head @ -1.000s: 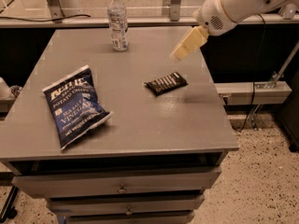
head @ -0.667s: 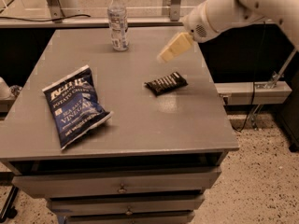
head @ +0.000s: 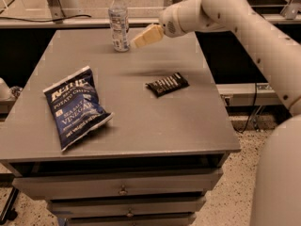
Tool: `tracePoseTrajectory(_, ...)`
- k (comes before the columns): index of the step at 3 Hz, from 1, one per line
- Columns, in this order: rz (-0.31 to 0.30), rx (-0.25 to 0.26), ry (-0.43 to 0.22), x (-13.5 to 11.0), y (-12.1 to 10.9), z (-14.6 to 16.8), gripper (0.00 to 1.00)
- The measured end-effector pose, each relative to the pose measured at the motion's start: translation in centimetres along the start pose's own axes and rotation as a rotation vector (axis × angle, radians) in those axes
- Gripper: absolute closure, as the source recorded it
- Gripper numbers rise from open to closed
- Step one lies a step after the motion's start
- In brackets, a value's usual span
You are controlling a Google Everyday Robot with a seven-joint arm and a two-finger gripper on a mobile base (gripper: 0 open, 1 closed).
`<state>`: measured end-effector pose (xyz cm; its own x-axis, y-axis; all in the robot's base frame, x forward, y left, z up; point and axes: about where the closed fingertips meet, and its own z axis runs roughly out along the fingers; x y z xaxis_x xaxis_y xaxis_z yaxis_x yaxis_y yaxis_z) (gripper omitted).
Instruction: Move blue plastic bottle near blue chip bag
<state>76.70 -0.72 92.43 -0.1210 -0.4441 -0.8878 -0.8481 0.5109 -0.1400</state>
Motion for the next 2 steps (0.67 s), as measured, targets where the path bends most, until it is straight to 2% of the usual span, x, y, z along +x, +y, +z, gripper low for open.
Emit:
tracePoseTrajectory(1,0.039,-0.034,-0.104,-3.4,-0.4,4.5,0.0)
tracePoseTrajectory(2,0.064,-0.063,-0.17,-5.5,-0.3,8.4,0.0)
